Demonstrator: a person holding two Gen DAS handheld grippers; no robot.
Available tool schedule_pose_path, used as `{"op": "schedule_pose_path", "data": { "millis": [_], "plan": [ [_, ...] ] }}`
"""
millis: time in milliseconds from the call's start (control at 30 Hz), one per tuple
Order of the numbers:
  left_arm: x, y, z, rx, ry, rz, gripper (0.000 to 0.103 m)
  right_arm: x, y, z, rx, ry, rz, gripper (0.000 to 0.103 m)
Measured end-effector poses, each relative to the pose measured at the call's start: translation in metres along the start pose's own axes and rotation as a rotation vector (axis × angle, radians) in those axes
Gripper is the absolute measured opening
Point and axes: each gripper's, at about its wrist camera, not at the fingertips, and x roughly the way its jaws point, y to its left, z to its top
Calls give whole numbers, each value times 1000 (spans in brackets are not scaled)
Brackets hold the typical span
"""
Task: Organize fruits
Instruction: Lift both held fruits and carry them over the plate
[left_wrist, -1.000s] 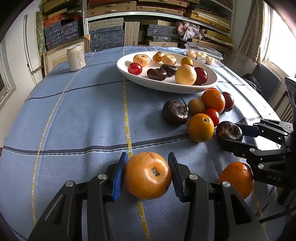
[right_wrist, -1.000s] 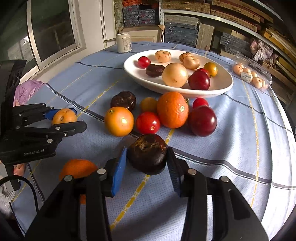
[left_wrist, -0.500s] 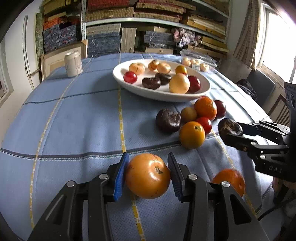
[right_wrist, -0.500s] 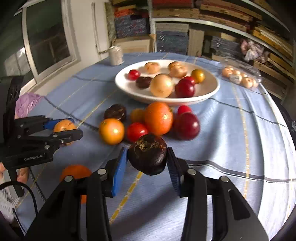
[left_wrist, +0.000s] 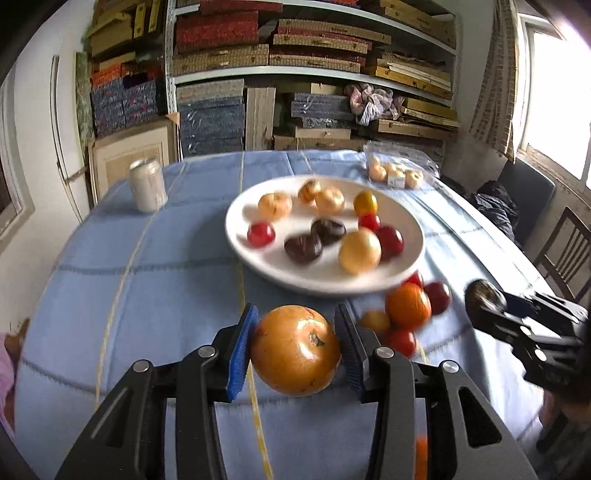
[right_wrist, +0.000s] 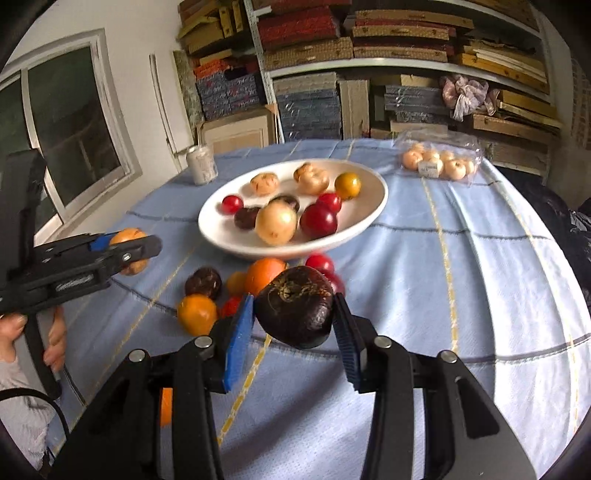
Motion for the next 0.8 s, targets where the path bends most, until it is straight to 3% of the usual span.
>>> {"op": "schedule_pose_path", "data": {
  "millis": [267, 500, 633, 800],
  "plan": [
    [37, 2, 54, -9, -20, 5, 43, 17, -15, 59, 18, -32, -13, 42],
    [82, 16, 89, -73, -4, 6, 43, 76, -23, 120, 52, -22, 0, 42],
    [109, 17, 95, -81, 19, 4, 43, 112, -20, 134, 35, 14, 2, 42],
    [135, 22, 85, -77, 55, 8, 43, 138, -17, 128, 2, 37, -6, 42]
  ]
}}
